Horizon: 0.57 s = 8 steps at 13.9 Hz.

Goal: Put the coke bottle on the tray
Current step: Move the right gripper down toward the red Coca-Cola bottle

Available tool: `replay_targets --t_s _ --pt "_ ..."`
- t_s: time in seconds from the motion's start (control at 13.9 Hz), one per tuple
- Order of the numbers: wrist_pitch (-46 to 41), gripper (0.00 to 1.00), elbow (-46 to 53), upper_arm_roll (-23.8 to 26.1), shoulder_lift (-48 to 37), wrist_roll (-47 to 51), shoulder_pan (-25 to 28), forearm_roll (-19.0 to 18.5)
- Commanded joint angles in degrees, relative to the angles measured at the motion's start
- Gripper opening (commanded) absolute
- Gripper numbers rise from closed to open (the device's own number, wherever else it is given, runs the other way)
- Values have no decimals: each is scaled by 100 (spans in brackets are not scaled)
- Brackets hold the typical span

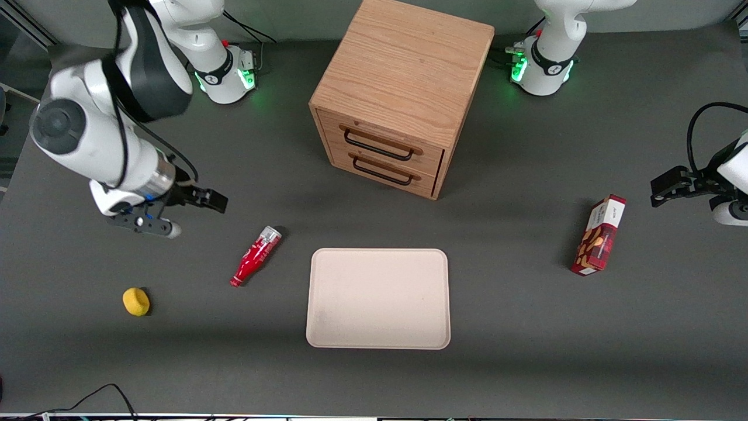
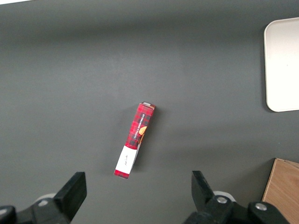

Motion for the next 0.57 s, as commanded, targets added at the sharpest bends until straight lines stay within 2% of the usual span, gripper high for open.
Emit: replay_targets --t_s 0.0,0.22,0.5 --pt "797 100 -48 57 678 638 -30 -21" --pt "2222 100 -769 93 977 1289 -39 -21" --pt "3138 100 -1201 102 1339 1509 -30 -187"
